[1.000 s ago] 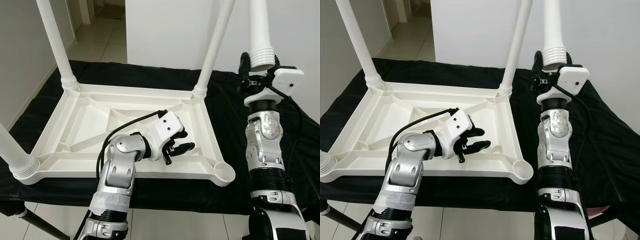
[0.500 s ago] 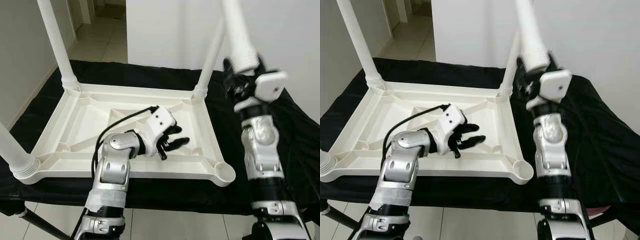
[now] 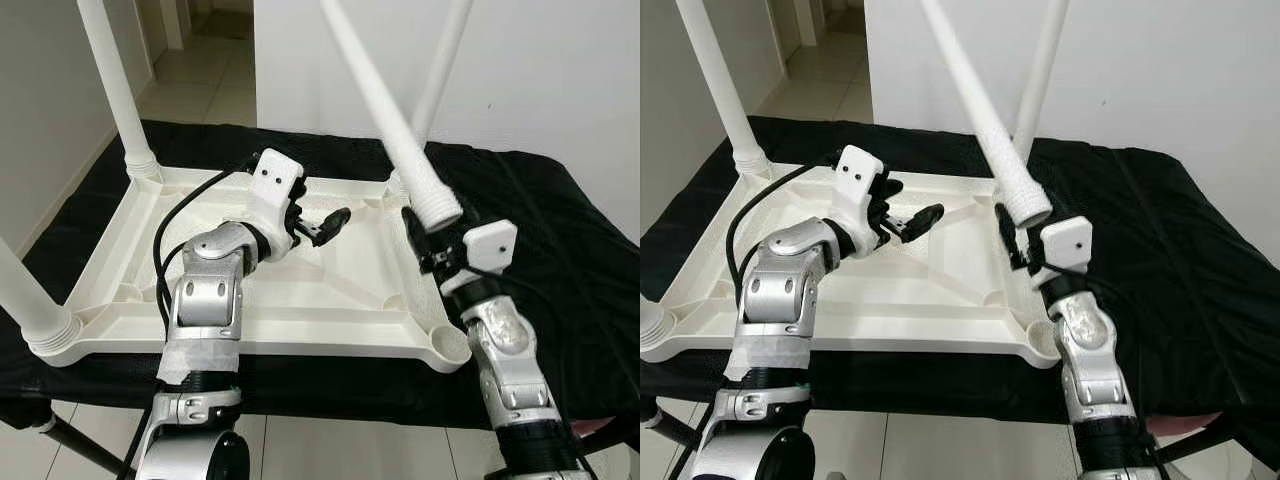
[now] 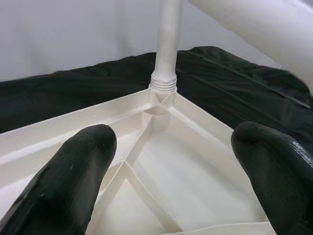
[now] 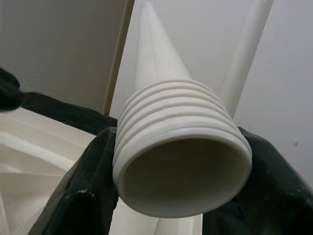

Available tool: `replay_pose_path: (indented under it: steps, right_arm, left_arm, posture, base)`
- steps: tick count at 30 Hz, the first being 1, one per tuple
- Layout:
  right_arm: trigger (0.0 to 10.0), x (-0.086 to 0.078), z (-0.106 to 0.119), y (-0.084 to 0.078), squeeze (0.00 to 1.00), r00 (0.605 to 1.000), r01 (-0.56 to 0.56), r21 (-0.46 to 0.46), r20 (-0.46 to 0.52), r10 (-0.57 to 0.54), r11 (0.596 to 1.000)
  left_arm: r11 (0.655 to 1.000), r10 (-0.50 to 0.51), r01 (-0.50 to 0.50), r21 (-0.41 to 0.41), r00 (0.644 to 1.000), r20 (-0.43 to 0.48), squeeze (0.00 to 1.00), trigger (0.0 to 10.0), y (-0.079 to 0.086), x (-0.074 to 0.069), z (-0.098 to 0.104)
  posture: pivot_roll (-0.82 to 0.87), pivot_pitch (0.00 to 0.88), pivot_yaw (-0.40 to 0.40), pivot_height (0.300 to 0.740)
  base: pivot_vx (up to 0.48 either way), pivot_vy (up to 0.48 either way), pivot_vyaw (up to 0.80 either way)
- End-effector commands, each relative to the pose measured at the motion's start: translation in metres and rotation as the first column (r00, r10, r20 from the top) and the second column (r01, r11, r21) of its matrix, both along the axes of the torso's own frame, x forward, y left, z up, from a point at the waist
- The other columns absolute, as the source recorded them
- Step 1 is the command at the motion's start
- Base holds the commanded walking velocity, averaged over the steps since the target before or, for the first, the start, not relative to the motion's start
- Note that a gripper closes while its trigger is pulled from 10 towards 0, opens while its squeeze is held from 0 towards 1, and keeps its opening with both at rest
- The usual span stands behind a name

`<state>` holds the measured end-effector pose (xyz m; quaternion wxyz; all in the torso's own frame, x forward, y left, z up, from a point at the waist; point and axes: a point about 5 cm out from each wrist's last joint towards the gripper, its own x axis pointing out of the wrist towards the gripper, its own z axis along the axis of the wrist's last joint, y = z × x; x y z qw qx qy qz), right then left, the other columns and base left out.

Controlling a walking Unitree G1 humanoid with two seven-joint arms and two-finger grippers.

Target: Building children table

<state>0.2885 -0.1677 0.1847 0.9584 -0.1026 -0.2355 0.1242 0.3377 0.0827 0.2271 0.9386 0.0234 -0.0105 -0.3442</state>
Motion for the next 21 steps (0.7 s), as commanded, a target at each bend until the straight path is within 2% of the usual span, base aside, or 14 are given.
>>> replay_pose_path:
  steps: [1,6,7,8,9,10,12,13,15,18,20,21]
  right_arm:
    - [10.0,-0.003,0.003,0.001,0.0,1.0,-0.01,-0.008,0.014,0.01,1.0]
    - [10.0,-0.008,-0.007,0.001,0.0,1.0,-0.014,-0.022,-0.023,0.014,1.0]
    - [10.0,-0.009,-0.009,0.002,0.0,0.999,-0.019,-0.033,-0.03,0.018,0.999]
    - [10.0,-0.01,-0.01,0.003,0.0,0.999,-0.023,-0.041,-0.036,0.022,0.999]
    - [10.0,-0.01,-0.011,0.003,0.0,0.999,-0.025,-0.045,-0.039,0.024,0.999]
    - [10.0,-0.011,-0.012,0.005,0.0,0.999,-0.031,-0.046,-0.043,0.029,0.998]
    - [10.0,-0.012,-0.014,0.008,0.0,0.998,-0.041,-0.049,-0.053,0.039,0.998]
    - [10.0,-0.012,-0.014,0.008,0.0,0.998,-0.041,-0.049,-0.053,0.039,0.998]
    - [10.0,-0.013,-0.019,0.01,0.0,0.997,-0.046,-0.056,-0.066,0.042,0.997]
    - [10.0,-0.013,-0.021,0.013,0.0,0.996,-0.05,-0.061,-0.071,0.046,0.997]
    - [10.0,-0.014,-0.021,0.018,0.0,0.996,-0.061,-0.062,-0.068,0.057,0.996]
    - [10.0,-0.014,-0.021,0.018,0.0,0.996,-0.061,-0.062,-0.068,0.057,0.996]
  left_arm:
    - [0.992,-0.08,0.081,-0.093,0.997,0.015,1.0,10.0,-0.032,-0.002,0.016]
    - [0.984,-0.121,0.116,-0.136,0.992,-0.028,1.0,10.0,-0.03,0.001,0.021]
    - [0.978,-0.142,0.131,-0.163,0.988,-0.053,0.92,10.0,-0.031,0.001,0.021]
    - [0.974,-0.145,0.13,-0.185,0.987,-0.072,0.92,10.0,-0.032,0.001,0.022]
    - [0.972,-0.146,0.127,-0.2,0.986,-0.084,0.7,10.0,-0.033,0.001,0.022]
    - [0.963,-0.161,0.129,-0.237,0.98,-0.12,0.0,10.0,-0.035,0.001,0.022]
    - [0.946,-0.196,0.139,-0.292,0.965,-0.177,0.0,10.0,-0.037,0.0,0.023]
    - [0.946,-0.196,0.139,-0.292,0.965,-0.177,0.0,10.0,-0.037,0.0,0.023]
    - [0.929,-0.234,0.139,-0.344,0.939,-0.253,0.0,10.0,-0.04,-0.001,0.02]
    - [0.921,-0.253,0.134,-0.367,0.92,-0.299,0.0,10.0,-0.042,-0.001,0.018]
    - [0.908,-0.282,0.125,-0.399,0.888,-0.364,0.0,10.0,-0.045,-0.001,0.015]
    - [0.908,-0.282,0.125,-0.399,0.888,-0.364,0.0,10.0,-0.045,-0.001,0.015]
  posture:
    - [-0.05,0.0,-0.046,0.74]
    - [-0.05,0.0,-0.052,0.74]
    - [-0.05,0.0,-0.055,0.74]
    - [-0.05,0.0,-0.055,0.74]
    - [-0.05,0.0,-0.055,0.74]
    - [-0.05,0.0,-0.058,0.74]
    - [-0.05,0.0,-0.059,0.74]
    - [-0.05,0.0,-0.059,0.74]
    - [-0.05,0.0,-0.062,0.74]
    - [-0.05,0.0,-0.063,0.74]
    - [-0.04,0.0,-0.062,0.74]
    - [-0.04,0.0,-0.062,0.74]
  base:
    - [0.0,0.0,0.0]
    - [0.0,0.0,0.0]
    - [0.0,0.0,0.0]
    - [0.0,0.0,0.0]
    - [0.0,0.0,0.0]
    - [0.0,0.0,0.0]
    - [0.0,0.0,0.0]
    - [0.0,0.0,0.0]
    - [0.0,0.0,0.0]
    - [0.0,0.0,0.0]
    - [0.0,0.0,0.0]
    - [0.0,0.0,0.0]
